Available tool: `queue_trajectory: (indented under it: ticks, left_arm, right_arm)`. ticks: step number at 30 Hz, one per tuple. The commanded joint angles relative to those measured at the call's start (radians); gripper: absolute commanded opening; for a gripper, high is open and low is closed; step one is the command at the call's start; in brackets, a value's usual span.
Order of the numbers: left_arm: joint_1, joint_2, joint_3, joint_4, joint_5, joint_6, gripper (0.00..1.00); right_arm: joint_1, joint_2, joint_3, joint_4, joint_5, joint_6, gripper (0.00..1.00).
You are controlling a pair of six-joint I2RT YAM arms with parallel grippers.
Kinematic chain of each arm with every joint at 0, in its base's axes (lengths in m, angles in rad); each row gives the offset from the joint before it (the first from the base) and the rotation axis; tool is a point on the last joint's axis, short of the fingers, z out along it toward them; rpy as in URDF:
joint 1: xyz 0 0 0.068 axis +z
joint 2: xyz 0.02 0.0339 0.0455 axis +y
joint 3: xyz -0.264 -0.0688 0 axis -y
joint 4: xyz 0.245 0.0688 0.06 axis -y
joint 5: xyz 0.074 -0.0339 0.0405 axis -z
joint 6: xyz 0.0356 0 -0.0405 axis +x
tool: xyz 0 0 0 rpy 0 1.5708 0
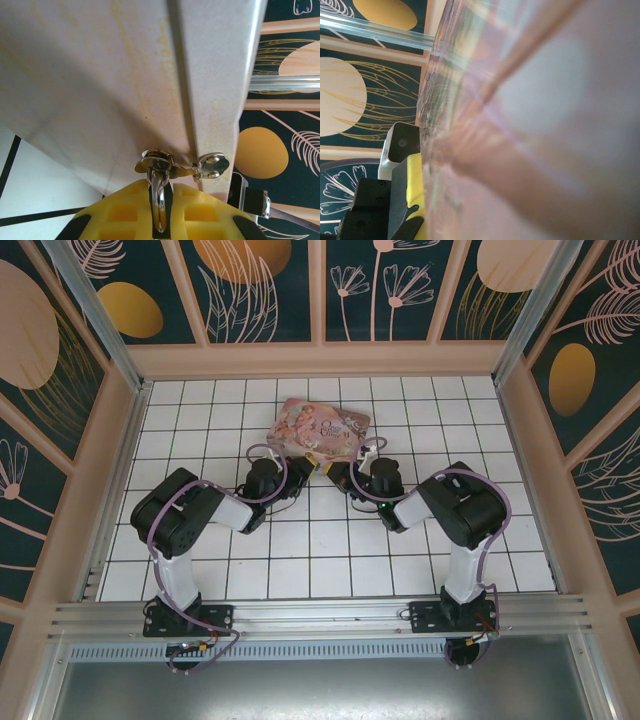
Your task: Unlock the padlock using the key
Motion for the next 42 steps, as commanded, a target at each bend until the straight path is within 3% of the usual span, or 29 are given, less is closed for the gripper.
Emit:
queue_trajectory:
  ticks: [1, 7, 27, 31, 38, 42]
  left_arm:
    - [-0.062, -0.031, 0.035, 0.026, 0.168, 0.021, 0.00]
    - [-0.064, -0.026, 0.046, 0.017, 0.175, 0.043, 0.00]
    - [-0.067, -0.049, 0.035, -0.004, 0.175, 0.095, 0.00]
    - [-0.068, -0.048, 0.032, -0.001, 0.182, 0.095, 0.00]
    - [-0.068, -0.054, 0.023, 0.020, 0.212, 0.088, 0.00]
    - [-0.067, -0.060, 0.017, 0.032, 0.228, 0.082, 0.00]
  right_arm:
    - [0.005, 0.007, 0.077, 0.169, -0.045, 0.065, 0.00]
    - [-0.006, 0.065, 0.113, 0.307, -0.108, 0.214, 0.00]
    - [-0.025, 0.145, 0.175, 0.383, -0.161, 0.428, 0.00]
    - [-0.024, 0.121, 0.191, 0.306, -0.175, 0.357, 0.00]
    - [-0.067, 0.031, 0.224, -0.075, -0.174, 0.023, 0.00]
    - [-0.110, 0.043, 0.200, -0.041, -0.202, 0.007, 0.00]
